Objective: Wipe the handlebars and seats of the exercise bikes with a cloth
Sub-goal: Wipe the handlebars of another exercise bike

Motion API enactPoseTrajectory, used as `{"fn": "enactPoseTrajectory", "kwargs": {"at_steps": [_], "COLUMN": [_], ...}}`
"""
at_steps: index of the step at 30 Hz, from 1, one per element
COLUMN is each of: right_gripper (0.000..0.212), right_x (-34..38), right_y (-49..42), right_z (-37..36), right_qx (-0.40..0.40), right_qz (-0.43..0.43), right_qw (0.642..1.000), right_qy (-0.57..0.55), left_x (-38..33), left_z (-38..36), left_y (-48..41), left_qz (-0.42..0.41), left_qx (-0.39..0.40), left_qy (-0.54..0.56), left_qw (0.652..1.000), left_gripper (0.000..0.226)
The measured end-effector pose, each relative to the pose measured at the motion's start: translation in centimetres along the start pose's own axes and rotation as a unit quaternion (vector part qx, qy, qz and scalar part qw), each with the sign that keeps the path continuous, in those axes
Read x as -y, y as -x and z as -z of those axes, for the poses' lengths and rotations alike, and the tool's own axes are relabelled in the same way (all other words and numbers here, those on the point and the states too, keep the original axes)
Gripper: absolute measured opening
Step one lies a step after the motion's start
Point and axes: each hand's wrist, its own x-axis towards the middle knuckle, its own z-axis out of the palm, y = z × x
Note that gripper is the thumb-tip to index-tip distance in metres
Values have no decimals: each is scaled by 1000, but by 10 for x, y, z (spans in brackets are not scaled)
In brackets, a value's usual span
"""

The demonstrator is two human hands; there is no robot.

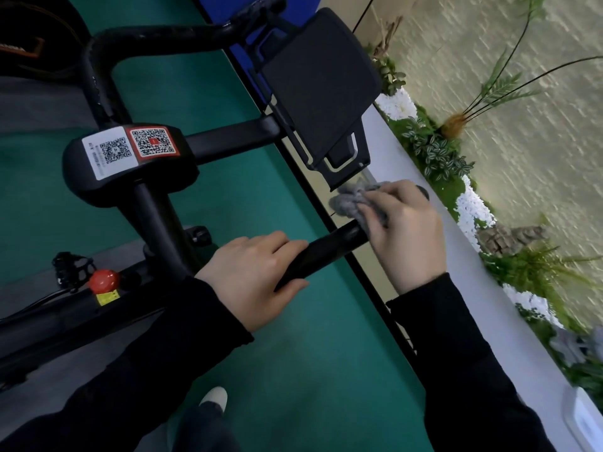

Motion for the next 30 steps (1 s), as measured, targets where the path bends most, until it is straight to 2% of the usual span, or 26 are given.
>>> {"fn": "enactPoseTrajectory", "kwargs": {"at_steps": [4, 7, 12, 16, 19, 24, 26, 28, 30], "right_gripper": [17, 16, 14, 16, 17, 11, 12, 3, 11], "right_x": [-7, 2, 23, 17, 27, 54, 65, 74, 79], "right_y": [9, 30, 48, 33, 31, 46, 51, 55, 59], "right_z": [-10, -28, -58, -57, -61, -69, -66, -65, -66], "right_qx": [-131, -241, -331, -410, -429, -391, -378, -371, -361], "right_qz": [-55, -114, -173, -248, -295, -382, -420, -455, -490], "right_qw": [990, 960, 917, 863, 834, 793, 758, 719, 680], "right_qy": [-12, -81, -142, -162, -182, -268, -326, -371, -409], "left_x": [0, -1, -1, -1, -1, -2, -2, -3, -3], "left_z": [0, 0, -1, 0, 0, 0, 0, 1, 1], "left_y": [0, 0, 0, -1, -1, -1, -1, -1, -1], "left_qz": [1, 5, 5, 2, 4, 12, 15, 18, 20], "left_qx": [5, 11, 9, 11, 20, 27, 34, 38, 40], "left_qy": [9, 5, -12, -18, -20, -23, -21, -28, -37], "left_qw": [1000, 1000, 1000, 1000, 1000, 999, 999, 999, 998], "left_gripper": [43, 44, 43, 44, 49, 48, 51, 52, 52]}}
